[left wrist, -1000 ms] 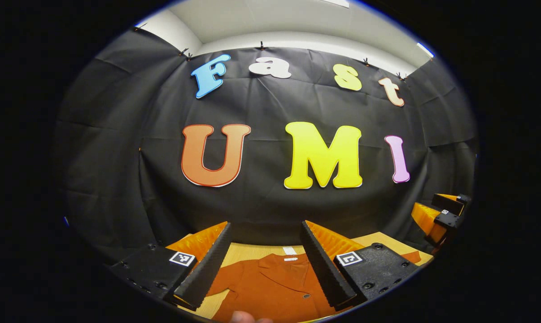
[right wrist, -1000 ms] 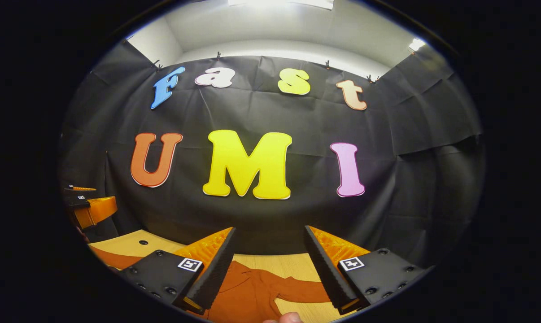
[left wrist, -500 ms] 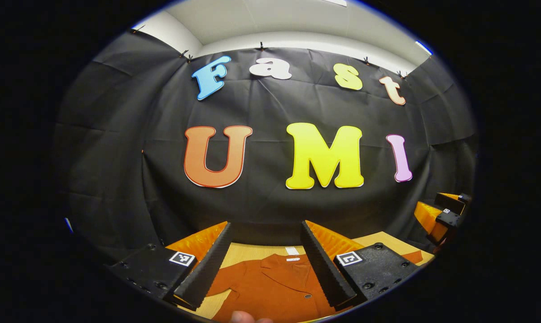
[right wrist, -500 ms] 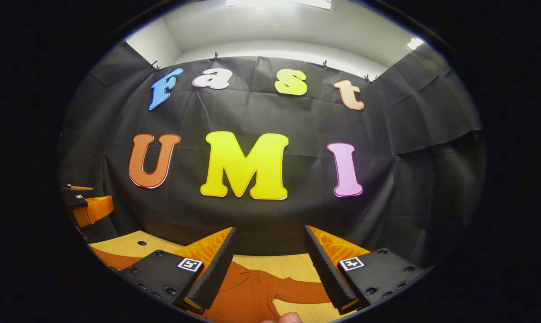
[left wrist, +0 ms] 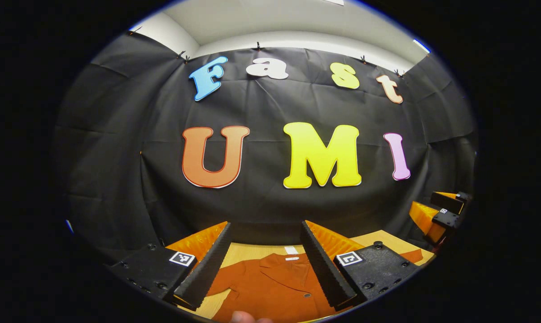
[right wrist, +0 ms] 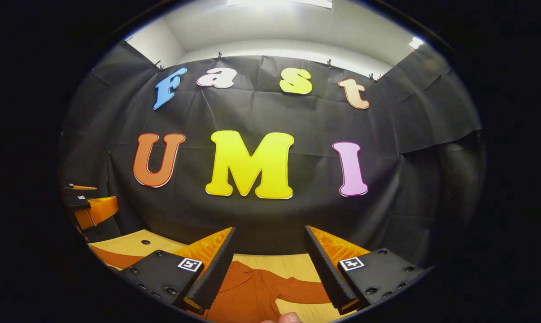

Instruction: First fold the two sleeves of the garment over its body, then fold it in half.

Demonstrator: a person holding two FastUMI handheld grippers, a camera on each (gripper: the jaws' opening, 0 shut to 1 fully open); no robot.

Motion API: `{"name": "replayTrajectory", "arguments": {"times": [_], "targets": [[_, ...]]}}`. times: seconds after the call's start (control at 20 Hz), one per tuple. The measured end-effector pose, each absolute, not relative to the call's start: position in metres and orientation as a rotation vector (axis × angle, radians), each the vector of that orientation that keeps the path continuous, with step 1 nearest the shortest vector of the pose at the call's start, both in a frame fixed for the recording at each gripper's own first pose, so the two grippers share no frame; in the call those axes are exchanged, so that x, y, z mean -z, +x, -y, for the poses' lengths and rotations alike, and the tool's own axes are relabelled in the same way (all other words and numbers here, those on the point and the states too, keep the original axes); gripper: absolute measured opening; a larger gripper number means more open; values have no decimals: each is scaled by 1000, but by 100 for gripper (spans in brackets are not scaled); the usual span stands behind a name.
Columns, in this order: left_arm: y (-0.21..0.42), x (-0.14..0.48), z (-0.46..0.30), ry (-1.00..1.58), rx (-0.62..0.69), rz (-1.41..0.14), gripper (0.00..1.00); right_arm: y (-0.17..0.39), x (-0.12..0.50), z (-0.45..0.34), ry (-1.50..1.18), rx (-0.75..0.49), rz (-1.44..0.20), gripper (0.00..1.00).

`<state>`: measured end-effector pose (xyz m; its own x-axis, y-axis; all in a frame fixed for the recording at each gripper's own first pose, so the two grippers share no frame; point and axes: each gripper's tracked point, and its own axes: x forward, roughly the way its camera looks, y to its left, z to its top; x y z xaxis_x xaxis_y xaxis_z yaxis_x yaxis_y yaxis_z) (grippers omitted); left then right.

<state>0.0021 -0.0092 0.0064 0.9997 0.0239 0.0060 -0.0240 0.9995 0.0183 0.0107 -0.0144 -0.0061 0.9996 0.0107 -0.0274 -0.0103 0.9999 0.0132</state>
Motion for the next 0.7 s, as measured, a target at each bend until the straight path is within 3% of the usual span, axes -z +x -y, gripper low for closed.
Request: {"name": "replayTrajectory", "arguments": {"times": [0.7], "targets": [[-1, 17, 24, 28, -10, -65, 98, 16, 30, 44, 24, 5, -87, 94]]}}
